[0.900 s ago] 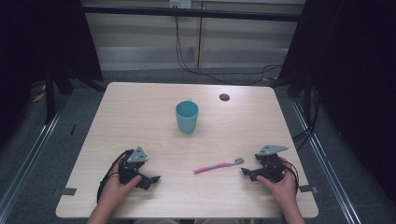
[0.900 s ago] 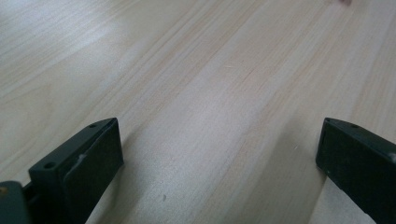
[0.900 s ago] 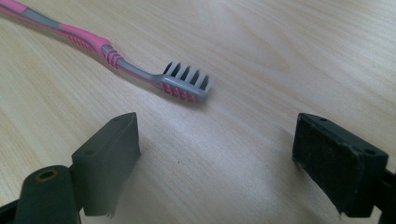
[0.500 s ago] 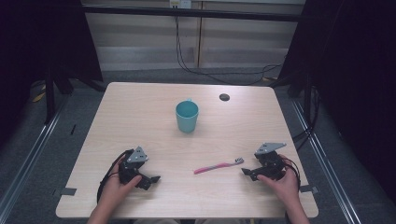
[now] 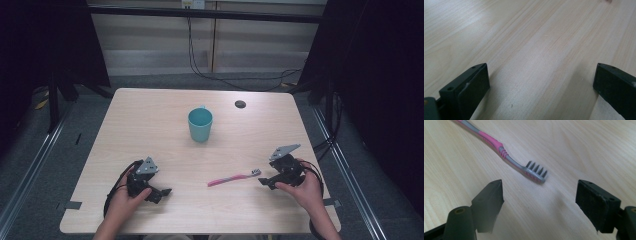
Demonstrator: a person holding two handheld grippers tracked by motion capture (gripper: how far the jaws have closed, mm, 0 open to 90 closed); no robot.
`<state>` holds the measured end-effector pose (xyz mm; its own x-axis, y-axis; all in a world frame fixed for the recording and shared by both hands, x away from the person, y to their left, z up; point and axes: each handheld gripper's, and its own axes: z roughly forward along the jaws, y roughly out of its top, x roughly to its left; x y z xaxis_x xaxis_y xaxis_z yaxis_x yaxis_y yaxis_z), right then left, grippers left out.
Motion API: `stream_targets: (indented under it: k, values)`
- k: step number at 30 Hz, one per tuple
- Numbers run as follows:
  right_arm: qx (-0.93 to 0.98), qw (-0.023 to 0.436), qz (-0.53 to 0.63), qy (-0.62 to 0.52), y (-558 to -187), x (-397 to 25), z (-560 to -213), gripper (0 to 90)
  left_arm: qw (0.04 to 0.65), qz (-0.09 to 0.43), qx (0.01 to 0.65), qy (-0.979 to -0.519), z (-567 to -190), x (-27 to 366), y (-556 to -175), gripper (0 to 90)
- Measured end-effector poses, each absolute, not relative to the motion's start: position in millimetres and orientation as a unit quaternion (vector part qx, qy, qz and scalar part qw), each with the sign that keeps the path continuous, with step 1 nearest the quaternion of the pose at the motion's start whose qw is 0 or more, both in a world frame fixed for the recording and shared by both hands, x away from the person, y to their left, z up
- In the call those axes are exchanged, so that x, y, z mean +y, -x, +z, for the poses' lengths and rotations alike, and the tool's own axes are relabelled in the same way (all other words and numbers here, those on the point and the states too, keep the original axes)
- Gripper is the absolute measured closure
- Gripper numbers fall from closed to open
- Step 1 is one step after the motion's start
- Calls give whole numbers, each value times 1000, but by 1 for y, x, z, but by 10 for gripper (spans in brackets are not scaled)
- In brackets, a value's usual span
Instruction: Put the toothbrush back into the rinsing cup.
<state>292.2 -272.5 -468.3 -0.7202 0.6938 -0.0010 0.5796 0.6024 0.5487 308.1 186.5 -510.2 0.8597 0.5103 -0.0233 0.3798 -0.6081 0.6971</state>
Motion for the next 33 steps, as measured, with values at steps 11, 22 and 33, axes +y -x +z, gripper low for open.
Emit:
stream_targets:
  k: [11,22,33]
  values:
    - [919,94,215,-318,-308,-248,-455,226,366,89,249,-892,-510,186,-308,3]
    - [935,85,190,-287,-320,-226,-451,225,366,89,249,-892,-510,186,-308,3]
    - [946,71,178,-260,-329,-207,-452,251,365,90,249,-893,-510,187,-308,3]
